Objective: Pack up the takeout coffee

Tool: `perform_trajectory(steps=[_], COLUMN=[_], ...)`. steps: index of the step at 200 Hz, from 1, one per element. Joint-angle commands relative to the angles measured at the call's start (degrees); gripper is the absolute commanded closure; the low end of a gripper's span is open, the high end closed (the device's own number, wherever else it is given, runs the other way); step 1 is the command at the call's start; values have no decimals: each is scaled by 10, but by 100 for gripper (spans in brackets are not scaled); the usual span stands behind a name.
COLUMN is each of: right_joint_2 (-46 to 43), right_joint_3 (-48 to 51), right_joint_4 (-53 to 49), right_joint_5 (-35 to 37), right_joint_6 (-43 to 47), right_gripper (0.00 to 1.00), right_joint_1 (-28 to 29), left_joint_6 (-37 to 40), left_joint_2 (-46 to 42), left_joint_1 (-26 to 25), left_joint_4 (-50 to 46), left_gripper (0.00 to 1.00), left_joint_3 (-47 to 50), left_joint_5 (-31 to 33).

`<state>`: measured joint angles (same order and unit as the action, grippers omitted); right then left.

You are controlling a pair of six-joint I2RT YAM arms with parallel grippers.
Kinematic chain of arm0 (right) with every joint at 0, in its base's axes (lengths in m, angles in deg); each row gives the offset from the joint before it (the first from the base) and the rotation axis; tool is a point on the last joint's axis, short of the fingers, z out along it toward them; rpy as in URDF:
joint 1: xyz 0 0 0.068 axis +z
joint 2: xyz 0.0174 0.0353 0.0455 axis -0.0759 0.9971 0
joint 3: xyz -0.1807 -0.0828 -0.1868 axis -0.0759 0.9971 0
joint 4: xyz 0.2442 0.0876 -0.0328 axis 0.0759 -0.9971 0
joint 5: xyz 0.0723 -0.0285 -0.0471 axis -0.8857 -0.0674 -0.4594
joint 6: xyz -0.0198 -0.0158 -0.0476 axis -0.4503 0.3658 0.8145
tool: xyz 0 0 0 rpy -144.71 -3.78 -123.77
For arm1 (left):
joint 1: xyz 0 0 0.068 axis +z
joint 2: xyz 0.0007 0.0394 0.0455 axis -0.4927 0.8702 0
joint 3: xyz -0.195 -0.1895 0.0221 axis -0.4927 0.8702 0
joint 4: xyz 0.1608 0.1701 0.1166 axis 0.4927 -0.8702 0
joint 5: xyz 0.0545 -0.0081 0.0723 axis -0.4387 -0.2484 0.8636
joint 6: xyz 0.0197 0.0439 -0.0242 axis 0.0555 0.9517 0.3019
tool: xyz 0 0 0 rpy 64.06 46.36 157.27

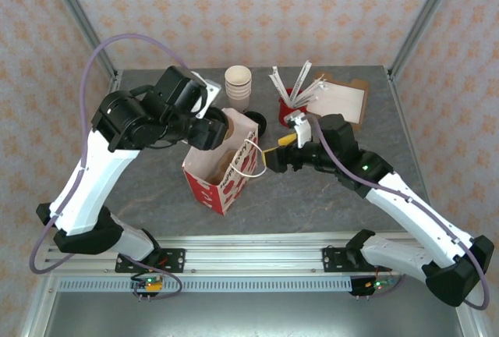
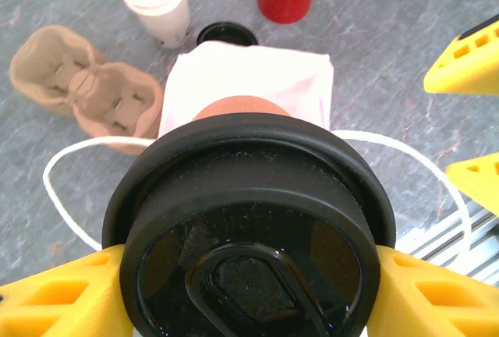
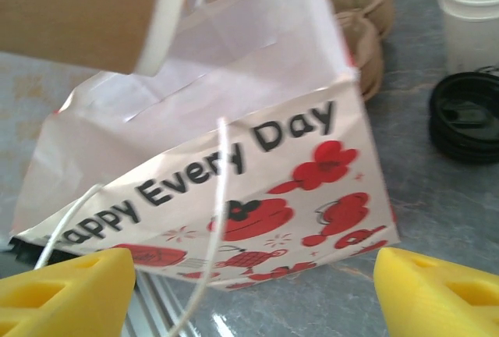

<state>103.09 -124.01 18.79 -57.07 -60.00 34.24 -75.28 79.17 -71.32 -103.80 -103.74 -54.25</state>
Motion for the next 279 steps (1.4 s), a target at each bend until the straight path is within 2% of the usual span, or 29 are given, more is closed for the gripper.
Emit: perform_trajectory(steps=[1,42,80,97,139,167,190,254,279], right_joint_2=[1,30,84,107,124,124,122,118,117], right_joint_3=[-31,-64,-105,-114,-105,-95,-88,-75,-72], right_joint_4=[-7,-32,-82,-91,-60,-42,-37,-31,-31], right_joint_5=[-19,9,41,19,-28,-39,-40,-26,-15], right_joint_6=[52,46,-41,-70,-110,-124,-128,-129,-125], right_gripper=[19,20,26,30,51,65,73,76,73], right_joint_1=[18,22,22,22,23,23,23,23,23], left_joint_6=[-25,-42,-50,-49,-49,-48,-49,-50,-43], left_joint_2=[-8,5,20,27,39,44,49,54,56], left_joint_1=[6,6,5,6,4,4,4,-4,-4], left_joint_4=[-44,-68,-81,-86,-90,-81,-75,-73,-61], left_gripper=[47,49,50,50,50,50,51,51,52], left_joint_3=[32,56,65,66,72,92,104,133,156], left_joint_5=[24,-4,-18,-22,-18,-7,-6,-12,-28])
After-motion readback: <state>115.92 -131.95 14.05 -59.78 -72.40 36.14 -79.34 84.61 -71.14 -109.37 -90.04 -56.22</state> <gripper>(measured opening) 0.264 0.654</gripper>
